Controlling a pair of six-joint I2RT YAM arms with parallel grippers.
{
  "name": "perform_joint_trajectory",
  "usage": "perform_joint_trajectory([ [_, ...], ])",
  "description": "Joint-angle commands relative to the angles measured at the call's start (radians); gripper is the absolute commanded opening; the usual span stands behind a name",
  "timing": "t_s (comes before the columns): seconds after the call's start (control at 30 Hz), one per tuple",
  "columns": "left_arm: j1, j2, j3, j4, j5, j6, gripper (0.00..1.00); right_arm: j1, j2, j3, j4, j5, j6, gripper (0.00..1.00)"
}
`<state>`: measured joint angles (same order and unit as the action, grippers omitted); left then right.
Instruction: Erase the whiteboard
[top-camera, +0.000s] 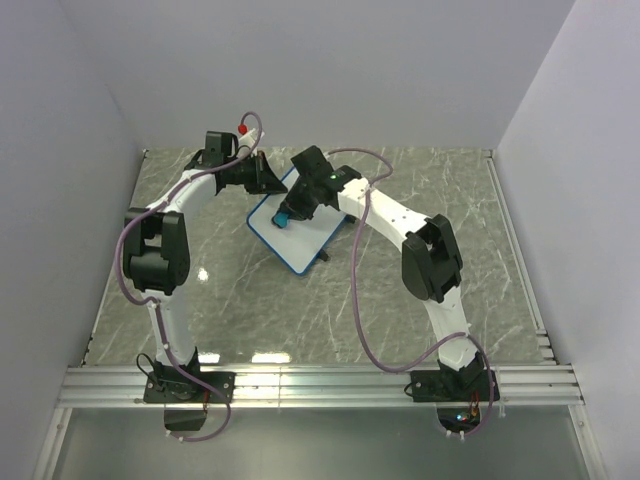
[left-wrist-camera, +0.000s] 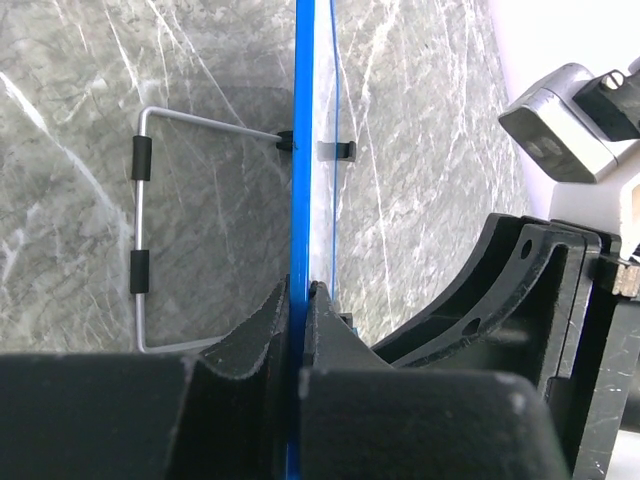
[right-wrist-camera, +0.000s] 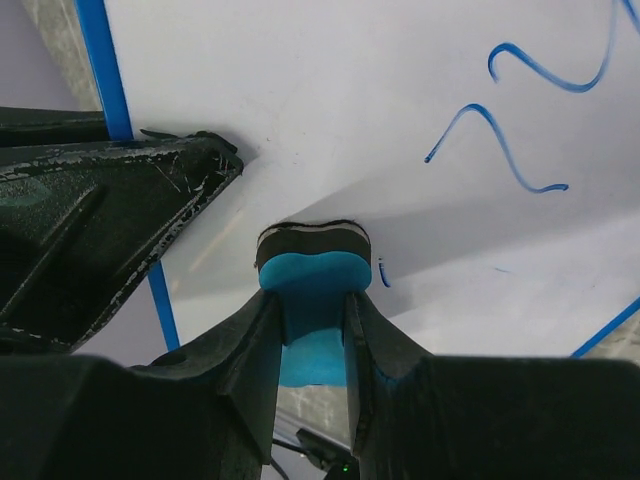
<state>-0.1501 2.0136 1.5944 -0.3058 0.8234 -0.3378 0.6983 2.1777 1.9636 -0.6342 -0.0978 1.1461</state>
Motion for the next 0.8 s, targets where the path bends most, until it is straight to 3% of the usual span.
perform_joint_trajectory([
  [0.0, -0.039, -0.019, -0.040, -0.088, -0.059, 0.029, 0.00, 0.012, 0.050, 0.014, 0.154, -0.052, 0.038, 0.00],
  [0.23, -0.039, -0.024, -0.020, -0.110, -0.055, 0.042, 0.00, -0.042, -0.004, -0.264, 0.232, -0.085, 0.072, 0.00],
  [0.37, -0.040, -0.029, -0.034, -0.099, -0.047, 0.037, 0.00, -0.075, -0.010, -0.336, 0.162, -0.033, 0.040, 0.00],
  [0.77, -0.040, -0.013, -0.019, -0.093, -0.035, 0.033, 0.00, -0.054, 0.062, -0.183, -0.055, 0.032, -0.075, 0.00],
])
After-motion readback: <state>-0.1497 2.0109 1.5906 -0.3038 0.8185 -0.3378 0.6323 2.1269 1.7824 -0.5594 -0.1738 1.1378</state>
